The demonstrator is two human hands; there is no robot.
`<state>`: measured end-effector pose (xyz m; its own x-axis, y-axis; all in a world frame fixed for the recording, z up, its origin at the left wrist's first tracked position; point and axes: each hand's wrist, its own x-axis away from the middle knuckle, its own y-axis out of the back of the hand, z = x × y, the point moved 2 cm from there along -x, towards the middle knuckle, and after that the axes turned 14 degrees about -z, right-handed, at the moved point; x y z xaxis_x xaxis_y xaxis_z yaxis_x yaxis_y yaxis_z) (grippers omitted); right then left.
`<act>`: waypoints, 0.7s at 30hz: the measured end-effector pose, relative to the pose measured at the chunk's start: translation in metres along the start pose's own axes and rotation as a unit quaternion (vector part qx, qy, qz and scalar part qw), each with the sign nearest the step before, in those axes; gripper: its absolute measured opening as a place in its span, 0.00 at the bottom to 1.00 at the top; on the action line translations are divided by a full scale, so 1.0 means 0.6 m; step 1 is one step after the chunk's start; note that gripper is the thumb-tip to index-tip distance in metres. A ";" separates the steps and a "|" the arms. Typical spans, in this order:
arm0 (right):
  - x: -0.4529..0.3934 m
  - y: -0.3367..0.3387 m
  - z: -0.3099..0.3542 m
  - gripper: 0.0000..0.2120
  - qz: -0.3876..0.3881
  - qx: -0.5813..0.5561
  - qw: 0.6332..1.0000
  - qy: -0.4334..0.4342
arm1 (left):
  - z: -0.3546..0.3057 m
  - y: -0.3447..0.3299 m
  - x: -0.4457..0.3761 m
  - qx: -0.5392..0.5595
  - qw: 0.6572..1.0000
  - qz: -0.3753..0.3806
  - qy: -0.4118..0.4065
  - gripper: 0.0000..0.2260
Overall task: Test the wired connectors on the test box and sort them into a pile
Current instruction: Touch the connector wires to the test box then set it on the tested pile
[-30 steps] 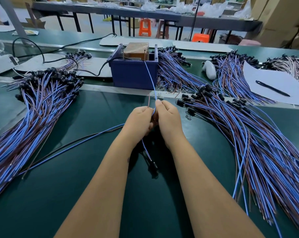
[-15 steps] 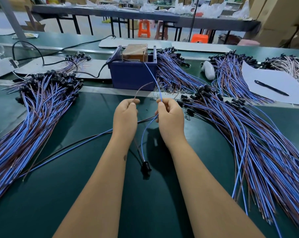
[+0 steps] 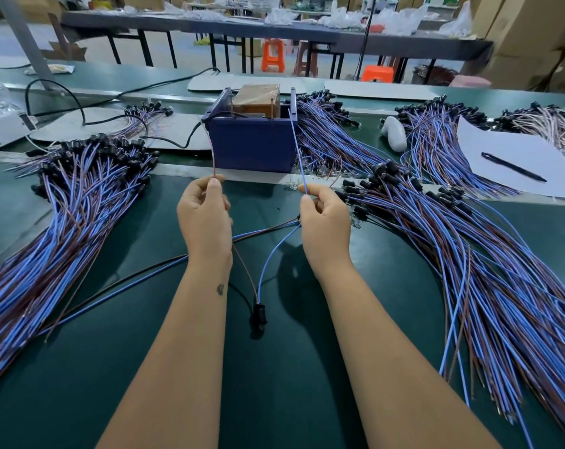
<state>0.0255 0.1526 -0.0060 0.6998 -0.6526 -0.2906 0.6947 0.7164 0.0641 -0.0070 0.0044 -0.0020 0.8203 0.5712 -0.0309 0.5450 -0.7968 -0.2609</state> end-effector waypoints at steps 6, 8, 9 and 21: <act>-0.003 -0.003 -0.005 0.12 0.004 0.000 1.000 -0.005 | 0.001 -0.003 -0.001 -0.006 1.000 0.024 -0.017 0.09; -0.004 -0.003 -0.006 0.13 0.006 0.001 1.000 -0.007 | 0.001 -0.005 -0.001 -0.006 0.999 0.032 -0.025 0.09; -0.004 -0.003 -0.007 0.13 0.007 0.000 1.000 -0.008 | 0.001 -0.005 -0.002 -0.006 0.999 0.033 -0.027 0.09; -0.006 -0.006 -0.010 0.12 0.011 0.009 1.000 -0.002 | 0.009 -0.007 -0.006 -0.046 0.998 0.047 -0.013 0.10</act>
<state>0.0195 0.1542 -0.0108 0.7148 -0.6382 -0.2859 0.6826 0.7255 0.0873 -0.0130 0.0069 -0.0062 0.8646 0.4966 -0.0771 0.4800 -0.8614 -0.1661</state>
